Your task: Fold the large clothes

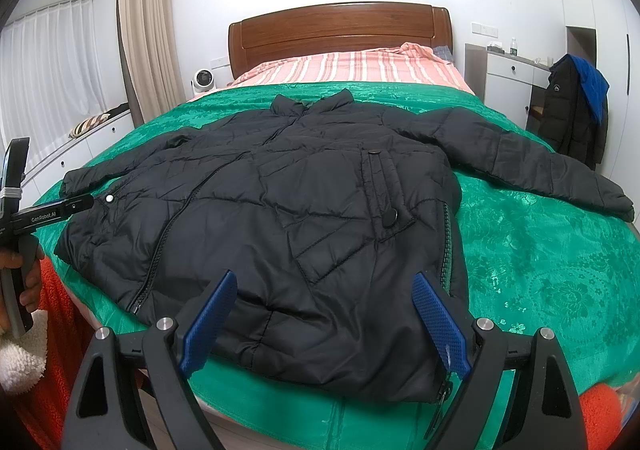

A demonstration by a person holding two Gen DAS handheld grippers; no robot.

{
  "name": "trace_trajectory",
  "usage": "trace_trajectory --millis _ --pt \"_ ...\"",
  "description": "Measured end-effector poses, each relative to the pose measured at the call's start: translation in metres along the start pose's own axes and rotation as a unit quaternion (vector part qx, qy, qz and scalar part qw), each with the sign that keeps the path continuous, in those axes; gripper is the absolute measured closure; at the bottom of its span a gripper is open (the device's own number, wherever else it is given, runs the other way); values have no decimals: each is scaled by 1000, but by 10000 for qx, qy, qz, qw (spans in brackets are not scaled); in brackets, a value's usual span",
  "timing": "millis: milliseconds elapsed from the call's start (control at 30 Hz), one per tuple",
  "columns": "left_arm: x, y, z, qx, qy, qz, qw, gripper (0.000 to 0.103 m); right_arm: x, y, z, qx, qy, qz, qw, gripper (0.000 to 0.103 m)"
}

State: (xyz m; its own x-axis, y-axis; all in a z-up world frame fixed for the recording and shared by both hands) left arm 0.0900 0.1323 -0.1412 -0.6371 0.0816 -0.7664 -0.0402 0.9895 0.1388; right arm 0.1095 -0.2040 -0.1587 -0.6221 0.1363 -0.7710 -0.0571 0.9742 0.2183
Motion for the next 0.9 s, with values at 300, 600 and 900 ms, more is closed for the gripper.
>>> trace_trajectory --millis 300,600,900 --pt "0 1 0 -21 -7 -1 10000 0 0 0 0 0 2 -1 10000 14" --pt "0 4 0 -71 -10 -52 10000 0 0 -1 0 -12 27 9 10000 14" --pt "-2 10 -2 -115 -68 -117 9998 0 -44 -61 -19 -180 -360 1046 9937 14"
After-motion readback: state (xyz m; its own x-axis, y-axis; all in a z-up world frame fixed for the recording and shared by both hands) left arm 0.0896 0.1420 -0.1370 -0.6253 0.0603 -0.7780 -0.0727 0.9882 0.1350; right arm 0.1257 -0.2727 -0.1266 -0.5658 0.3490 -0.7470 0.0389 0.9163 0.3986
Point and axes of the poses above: each gripper's, at about its wrist camera, not at the fingertips, and z roughly the way its jaws point, y to its left, x to its underside, the point moved 6 cm from there along z, roughly the way its jaws point, and after that the axes turned 12 degrees about z, right-handed, at the moved point
